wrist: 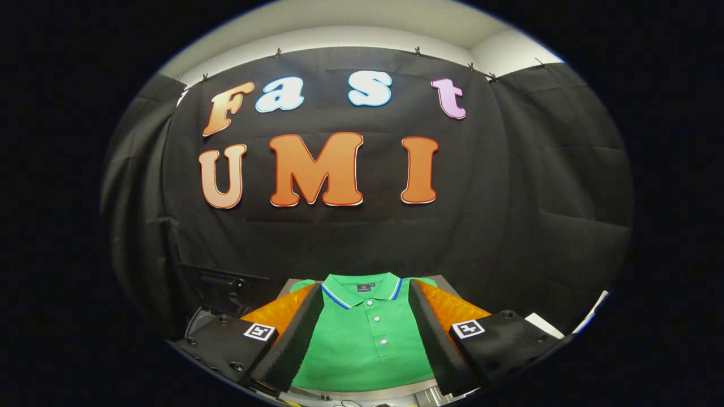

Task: Put the clothes into the washing machine and then close the washing machine lid.

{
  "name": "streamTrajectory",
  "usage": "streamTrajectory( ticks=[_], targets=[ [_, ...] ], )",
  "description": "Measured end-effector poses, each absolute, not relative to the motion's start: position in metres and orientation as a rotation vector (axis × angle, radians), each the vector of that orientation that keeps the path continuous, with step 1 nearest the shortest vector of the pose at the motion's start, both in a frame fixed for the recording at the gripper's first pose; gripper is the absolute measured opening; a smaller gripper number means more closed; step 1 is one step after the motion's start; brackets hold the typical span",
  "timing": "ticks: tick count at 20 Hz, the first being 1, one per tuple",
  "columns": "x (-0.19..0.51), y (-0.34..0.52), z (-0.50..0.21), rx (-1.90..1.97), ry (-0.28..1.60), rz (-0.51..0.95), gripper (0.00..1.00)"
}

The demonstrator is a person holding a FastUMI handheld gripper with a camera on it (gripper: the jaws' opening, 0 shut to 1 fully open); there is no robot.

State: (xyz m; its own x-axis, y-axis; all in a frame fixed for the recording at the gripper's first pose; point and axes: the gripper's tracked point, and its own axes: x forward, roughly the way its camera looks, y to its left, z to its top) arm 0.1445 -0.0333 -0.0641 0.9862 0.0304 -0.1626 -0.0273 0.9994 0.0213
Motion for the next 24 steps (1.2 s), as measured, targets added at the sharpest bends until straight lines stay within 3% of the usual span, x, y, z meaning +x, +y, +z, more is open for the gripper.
streamTrajectory(
  ticks=[10,24],
  targets=[
    [0.230,-0.045,-0.140,0.026,0.386,0.038,0.98],
    [0.247,-0.053,-0.212,0.092,0.723,0.029,0.98]
  ],
)
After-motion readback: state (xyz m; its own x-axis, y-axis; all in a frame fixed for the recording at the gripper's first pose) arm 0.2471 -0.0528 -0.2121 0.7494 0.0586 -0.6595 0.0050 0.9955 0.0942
